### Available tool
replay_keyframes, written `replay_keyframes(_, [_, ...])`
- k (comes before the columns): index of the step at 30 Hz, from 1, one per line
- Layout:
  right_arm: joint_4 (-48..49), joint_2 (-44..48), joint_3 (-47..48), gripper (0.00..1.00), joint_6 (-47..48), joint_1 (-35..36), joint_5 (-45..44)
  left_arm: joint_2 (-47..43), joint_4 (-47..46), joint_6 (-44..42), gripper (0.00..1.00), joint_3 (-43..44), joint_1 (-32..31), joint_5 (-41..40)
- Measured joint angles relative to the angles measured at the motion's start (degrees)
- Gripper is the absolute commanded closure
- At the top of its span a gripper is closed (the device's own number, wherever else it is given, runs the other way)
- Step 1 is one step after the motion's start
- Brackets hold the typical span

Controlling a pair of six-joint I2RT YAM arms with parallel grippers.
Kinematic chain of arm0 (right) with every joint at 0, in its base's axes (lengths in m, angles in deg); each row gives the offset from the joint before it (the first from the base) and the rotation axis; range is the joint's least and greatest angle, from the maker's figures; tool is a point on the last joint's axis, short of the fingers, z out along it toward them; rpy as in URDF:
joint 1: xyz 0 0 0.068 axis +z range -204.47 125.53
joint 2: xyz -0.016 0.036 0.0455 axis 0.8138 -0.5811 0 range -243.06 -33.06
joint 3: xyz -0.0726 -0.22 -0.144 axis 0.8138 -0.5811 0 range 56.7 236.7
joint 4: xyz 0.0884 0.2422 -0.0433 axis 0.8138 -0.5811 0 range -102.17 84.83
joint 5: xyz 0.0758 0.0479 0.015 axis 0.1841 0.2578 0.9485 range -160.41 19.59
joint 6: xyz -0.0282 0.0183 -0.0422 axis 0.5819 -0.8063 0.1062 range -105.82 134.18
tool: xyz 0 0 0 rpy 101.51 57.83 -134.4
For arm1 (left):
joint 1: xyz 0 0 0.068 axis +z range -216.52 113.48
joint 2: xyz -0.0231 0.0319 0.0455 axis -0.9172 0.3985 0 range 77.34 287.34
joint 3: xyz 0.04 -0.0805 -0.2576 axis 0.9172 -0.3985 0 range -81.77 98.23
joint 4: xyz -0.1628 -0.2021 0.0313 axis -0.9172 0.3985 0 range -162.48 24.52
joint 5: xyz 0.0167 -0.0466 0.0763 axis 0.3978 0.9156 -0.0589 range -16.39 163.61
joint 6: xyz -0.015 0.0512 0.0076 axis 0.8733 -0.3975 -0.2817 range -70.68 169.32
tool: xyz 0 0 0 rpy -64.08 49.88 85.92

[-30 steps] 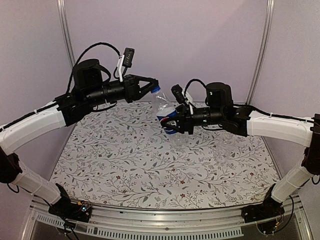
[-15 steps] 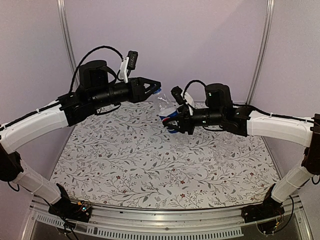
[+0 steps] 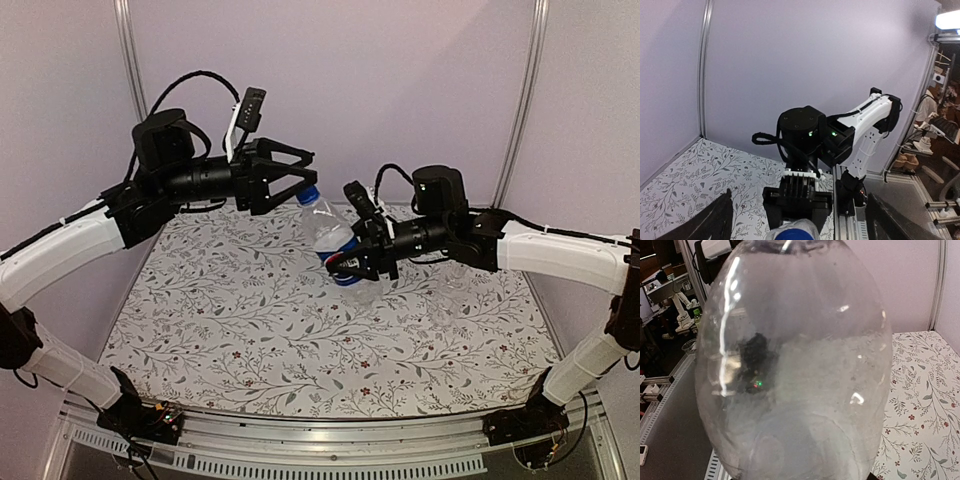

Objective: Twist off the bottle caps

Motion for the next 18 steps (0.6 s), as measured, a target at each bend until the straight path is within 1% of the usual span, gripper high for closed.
replay_keyframes(5, [-0.74,-0.02,0.28,0.58,0.20,0.00,5.60,-0.48,-3.89,-1.66,0.21,-0.22,0.26,10.16])
replay_keyframes(10, [-0.87,-0.15,1.70,0.58,0.17,0.00,11.08,0.57,-6.05,-2.60,0.22,-0.09,0.31,17.66])
replay_keyframes(13, [-0.79,-0.17,2.12,0.58,0.13,0.00,13.57,2.27,-7.17,-2.75,0.24,0.20,0.31,20.79])
replay_keyframes(15, [-0.74,-0.28,2.23,0.58,-0.02,0.00,14.71,3.63,-8.11,-2.60,0.27,0.20,0.31,22.64])
replay_keyframes(18, [-0.74,-0.63,2.36,0.58,-0.17,0.00,15.91,4.92,-9.33,-1.88,0.35,0.20,0.31,24.37])
